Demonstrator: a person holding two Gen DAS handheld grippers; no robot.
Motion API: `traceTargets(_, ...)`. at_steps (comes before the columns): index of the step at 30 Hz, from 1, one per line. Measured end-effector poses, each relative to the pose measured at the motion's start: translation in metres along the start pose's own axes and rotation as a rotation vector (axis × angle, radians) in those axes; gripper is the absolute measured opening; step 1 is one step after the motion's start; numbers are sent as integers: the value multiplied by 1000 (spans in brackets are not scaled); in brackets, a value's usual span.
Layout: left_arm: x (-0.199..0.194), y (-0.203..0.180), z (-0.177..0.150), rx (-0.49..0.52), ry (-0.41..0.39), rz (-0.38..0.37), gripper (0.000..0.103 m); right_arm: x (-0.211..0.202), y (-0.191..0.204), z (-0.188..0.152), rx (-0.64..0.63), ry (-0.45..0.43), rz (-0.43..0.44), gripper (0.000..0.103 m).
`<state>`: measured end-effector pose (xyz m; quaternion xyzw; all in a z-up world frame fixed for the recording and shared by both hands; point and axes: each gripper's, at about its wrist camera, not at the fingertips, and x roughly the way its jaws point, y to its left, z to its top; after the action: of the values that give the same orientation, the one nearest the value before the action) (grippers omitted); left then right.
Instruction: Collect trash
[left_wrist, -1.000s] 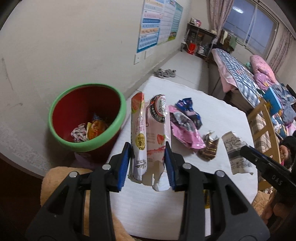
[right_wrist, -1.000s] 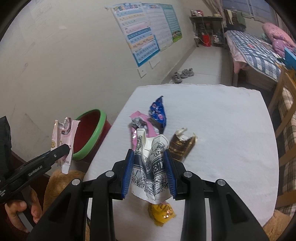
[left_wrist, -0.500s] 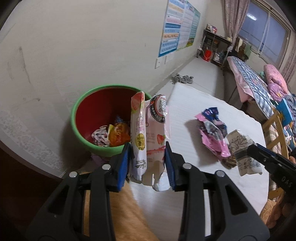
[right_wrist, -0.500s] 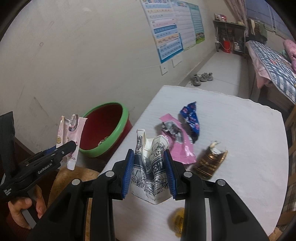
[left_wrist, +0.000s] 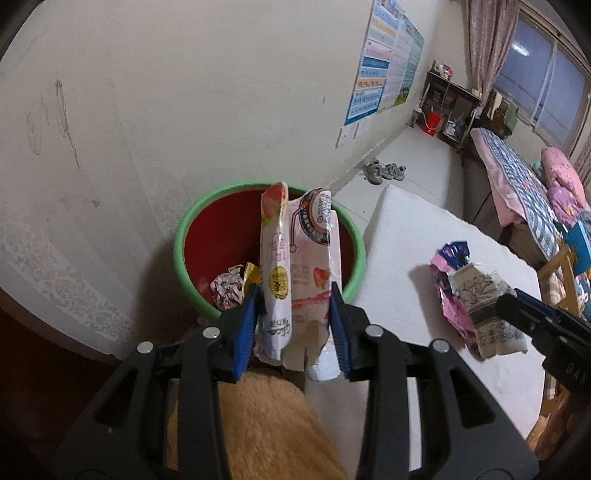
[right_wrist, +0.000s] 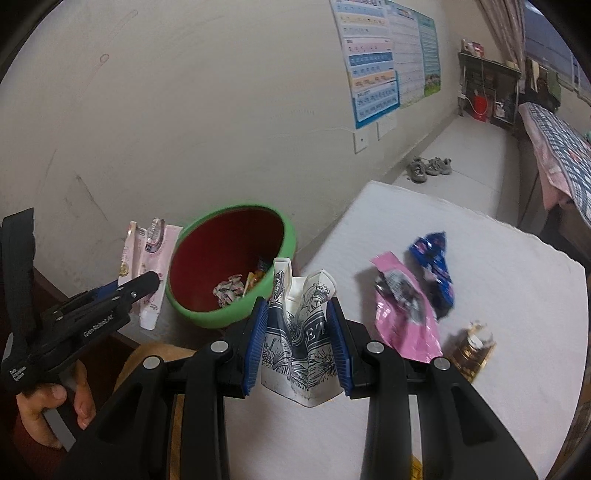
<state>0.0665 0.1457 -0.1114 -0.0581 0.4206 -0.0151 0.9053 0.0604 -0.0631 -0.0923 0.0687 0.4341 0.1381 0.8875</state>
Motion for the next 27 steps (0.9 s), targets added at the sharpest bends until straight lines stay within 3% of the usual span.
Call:
traceTargets(13,33,26,18,-44,46,12,35,34,35,39,-28,-33,59,33)
traceTargets(21,57,39,26,-111,51,92,35,63,44,71,31,-87,164,33)
traceTargets(27,73,40,27,-148,54,169,35,85,34,82,96,-79,242,33)
